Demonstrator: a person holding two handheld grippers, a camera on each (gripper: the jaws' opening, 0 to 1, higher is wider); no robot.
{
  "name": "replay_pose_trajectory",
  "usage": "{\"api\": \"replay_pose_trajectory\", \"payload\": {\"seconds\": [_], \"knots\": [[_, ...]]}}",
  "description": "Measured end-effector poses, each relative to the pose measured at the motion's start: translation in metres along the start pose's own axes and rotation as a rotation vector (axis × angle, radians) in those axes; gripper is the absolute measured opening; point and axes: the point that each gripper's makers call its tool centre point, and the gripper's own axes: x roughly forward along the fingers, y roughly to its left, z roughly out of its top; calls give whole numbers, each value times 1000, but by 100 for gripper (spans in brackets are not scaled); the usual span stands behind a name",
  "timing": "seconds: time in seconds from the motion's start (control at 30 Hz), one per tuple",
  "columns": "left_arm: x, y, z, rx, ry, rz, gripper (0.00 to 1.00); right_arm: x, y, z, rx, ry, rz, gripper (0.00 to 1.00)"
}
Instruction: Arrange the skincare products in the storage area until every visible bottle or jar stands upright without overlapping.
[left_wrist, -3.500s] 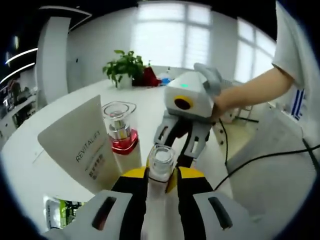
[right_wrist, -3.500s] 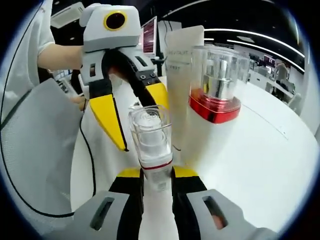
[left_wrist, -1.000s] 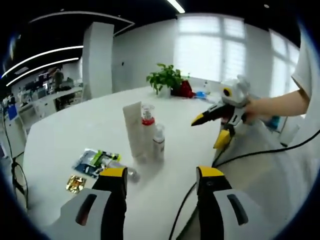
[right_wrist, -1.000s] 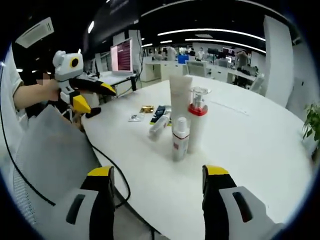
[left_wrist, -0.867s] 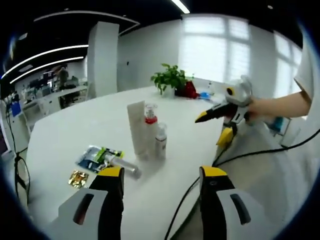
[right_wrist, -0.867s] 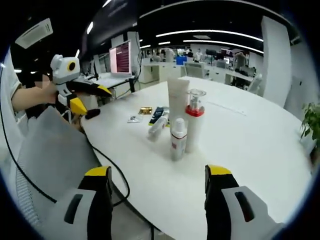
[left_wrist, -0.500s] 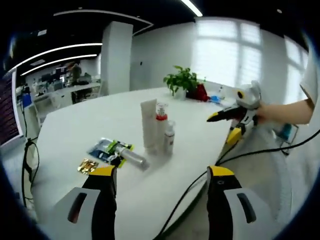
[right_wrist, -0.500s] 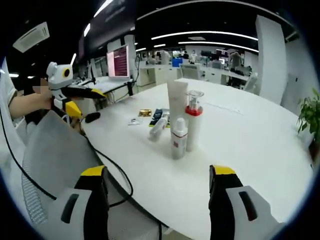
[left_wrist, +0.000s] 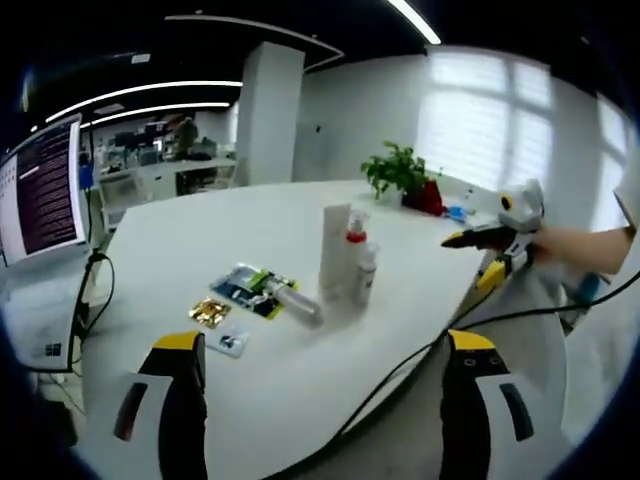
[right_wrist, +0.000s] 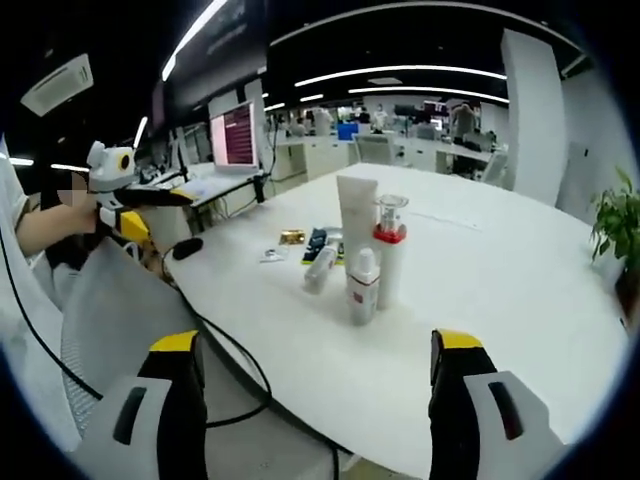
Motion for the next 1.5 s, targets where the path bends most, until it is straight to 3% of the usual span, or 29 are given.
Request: {"api": "replay_pose_trajectory", "payload": {"seconds": [0.17, 0.43, 0.87, 1.1, 1.3, 1.5], "knots": [[-8, 2, 0, -8, -4, 17, 99, -2, 1, -2, 11, 2, -1, 99], [-14, 3, 10, 2, -20, 21, 99, -3, 2, -1, 9, 8, 1, 100], [-3, 10, 13, 16, -7, 6, 99, 7, -1, 0, 5, 32, 3, 99], [8, 31, 23, 24, -3, -4, 99, 18, -3, 2, 21, 73, 18, 88], [14, 48, 44, 76, 7, -12, 98, 32, 1, 6, 18, 83, 40, 86], [21, 57, 54, 94, 1, -7, 98, 45, 9, 10, 23, 101, 69, 80]]}}
